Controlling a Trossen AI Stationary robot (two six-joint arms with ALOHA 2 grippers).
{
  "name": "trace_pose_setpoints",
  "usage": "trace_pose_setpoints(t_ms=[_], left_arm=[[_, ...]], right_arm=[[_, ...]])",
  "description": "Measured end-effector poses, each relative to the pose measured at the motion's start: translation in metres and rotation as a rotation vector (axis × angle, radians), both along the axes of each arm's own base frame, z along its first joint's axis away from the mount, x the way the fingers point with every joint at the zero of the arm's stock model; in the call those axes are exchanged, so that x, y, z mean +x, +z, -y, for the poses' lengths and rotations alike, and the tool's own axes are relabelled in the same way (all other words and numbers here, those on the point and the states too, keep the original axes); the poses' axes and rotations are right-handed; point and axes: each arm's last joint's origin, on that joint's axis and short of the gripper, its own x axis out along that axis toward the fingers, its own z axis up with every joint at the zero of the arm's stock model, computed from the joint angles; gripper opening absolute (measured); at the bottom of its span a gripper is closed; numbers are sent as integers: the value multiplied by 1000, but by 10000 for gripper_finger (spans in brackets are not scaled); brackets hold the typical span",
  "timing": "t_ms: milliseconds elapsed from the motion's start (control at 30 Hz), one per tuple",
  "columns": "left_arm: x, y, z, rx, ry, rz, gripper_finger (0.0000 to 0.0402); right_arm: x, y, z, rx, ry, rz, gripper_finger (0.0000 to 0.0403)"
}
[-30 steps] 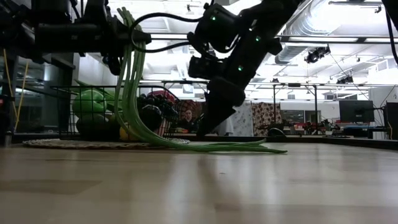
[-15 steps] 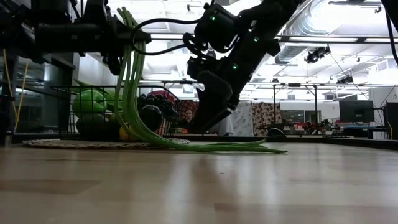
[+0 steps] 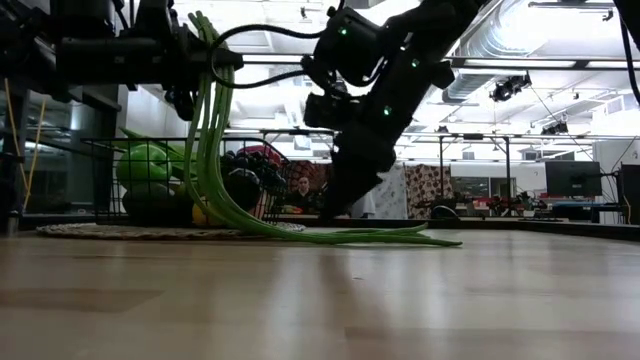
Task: Build produce basket
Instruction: Put the green beans into the wire basket
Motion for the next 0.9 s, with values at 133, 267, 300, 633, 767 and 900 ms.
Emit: trace_pose_setpoints(t_ms=[133, 267, 300, 633, 767, 900], left_arm=[[0, 0, 0, 0, 0, 0, 14], [0, 0, 0, 0, 0, 0, 14], [0, 0, 0, 0, 0, 0, 14], [0, 0, 0, 0, 0, 0, 14], [0, 0, 0, 0, 0, 0, 14], [0, 0, 0, 2, 3, 0, 14]], right_arm=[[-1, -2, 2, -64, -22, -23, 382], [-2, -2, 3, -61, -30, -26, 355], [-2, -2, 3, -57, -35, -29, 352], [-10, -7, 3, -48, -68, -120, 348], [-10, -7, 2, -4, -24, -123, 348], [-10, -7, 1, -6, 17, -123, 348]])
